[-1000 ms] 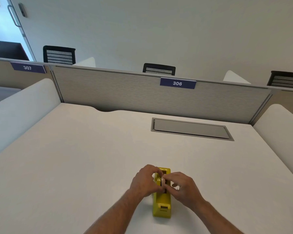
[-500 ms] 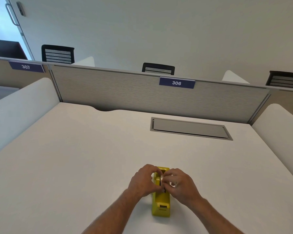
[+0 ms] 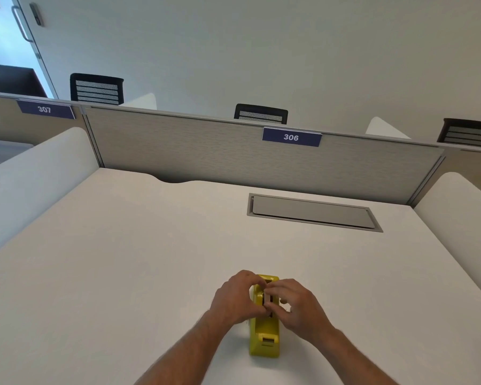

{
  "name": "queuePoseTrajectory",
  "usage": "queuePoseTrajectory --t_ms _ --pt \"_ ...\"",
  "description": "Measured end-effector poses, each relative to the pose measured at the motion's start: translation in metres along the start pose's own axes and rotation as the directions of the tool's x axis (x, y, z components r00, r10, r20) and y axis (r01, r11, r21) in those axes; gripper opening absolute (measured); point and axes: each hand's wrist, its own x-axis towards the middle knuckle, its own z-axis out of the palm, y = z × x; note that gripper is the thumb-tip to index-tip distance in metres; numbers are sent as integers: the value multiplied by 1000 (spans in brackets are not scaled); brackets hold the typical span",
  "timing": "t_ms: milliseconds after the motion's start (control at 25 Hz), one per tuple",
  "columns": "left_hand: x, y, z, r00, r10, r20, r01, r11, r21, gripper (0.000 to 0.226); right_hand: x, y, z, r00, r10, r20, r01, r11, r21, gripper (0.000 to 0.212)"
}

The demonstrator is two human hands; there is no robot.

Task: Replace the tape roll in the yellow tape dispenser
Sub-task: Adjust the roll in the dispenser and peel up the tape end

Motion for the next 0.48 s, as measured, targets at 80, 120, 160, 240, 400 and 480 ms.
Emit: queuePoseTrajectory --t_ms 80,120,160,240,400,480 --pt "-2 -1 0 1000 22 -12 -22 999 26 62 1 1 0 1000 7 -1 -7 1000 3 18" --pt "-3 -1 -1 999 32 -17 -31 999 39 63 2 1 0 1000 19 0 -19 1000 6 19" --pt "-4 -2 -1 999 39 -20 -38 998 49 64 3 1 0 999 37 6 -37 999 15 21" --pt "-5 -2 0 999 50 -21 -49 997 52 65 6 1 -1 997 78 25 -79 996 47 24" --pt "-6 -3 0 999 43 -20 -42 998 44 64 9 -4 -2 995 99 34 -101 993 64 11" --pt "-4 -1 -1 999 34 -12 -34 999 43 64 10 -6 -2 991 129 17 -130 988 88 13"
